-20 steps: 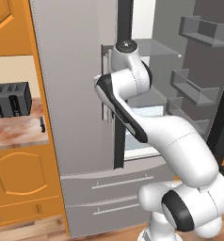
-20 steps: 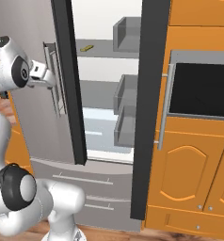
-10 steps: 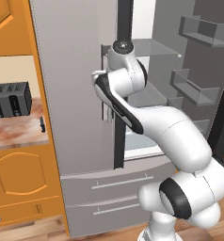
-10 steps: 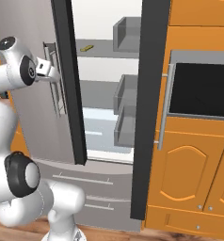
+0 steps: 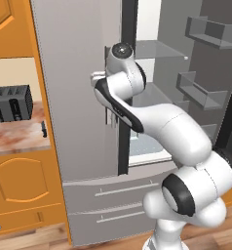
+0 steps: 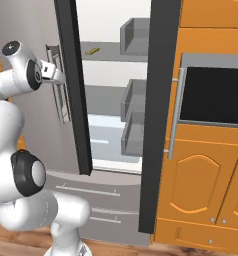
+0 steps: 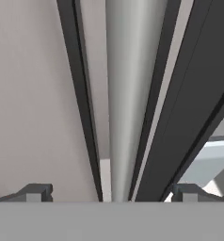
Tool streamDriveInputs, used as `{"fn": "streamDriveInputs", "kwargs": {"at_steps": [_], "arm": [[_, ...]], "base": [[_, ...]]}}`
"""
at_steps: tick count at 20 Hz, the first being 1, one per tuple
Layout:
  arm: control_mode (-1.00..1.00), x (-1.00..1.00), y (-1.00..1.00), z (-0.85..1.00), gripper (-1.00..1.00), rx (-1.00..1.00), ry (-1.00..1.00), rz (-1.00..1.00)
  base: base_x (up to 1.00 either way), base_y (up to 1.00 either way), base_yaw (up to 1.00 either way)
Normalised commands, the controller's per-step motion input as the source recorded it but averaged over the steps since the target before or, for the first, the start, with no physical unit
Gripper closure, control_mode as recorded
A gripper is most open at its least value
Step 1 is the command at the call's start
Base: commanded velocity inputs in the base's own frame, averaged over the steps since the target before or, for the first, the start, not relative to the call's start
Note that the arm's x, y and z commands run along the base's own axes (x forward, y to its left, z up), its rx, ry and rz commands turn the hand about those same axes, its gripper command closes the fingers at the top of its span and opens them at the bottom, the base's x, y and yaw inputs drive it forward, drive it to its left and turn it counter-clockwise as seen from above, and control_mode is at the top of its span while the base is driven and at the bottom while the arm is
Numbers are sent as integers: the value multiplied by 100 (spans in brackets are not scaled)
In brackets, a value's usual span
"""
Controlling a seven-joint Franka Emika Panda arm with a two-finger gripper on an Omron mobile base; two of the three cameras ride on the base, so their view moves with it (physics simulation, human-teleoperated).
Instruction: Retrieve the butter from the fridge and place it on a plate on the dining table. Then retrieve the butter knife by the fridge and place it near the plate.
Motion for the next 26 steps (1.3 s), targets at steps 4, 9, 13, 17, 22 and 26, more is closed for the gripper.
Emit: {"fn": "streamDriveInputs", "kwargs": {"at_steps": [4,9,13,17,22,26], "arm": [[-100,15,2,0,-100,-2,-5,0],[-100,15,-1,-4,-100,-4,-6,-1],[-100,30,-13,-7,-100,0,0,0],[-100,37,-6,-5,-100,0,0,-1],[-100,43,-5,-12,-100,0,-2,-1],[-100,32,-14,-41,-100,-3,-10,0]], "base": [[0,0,0],[0,0,0],[0,0,0],[0,0,0],[0,0,0],[0,0,0]]}}
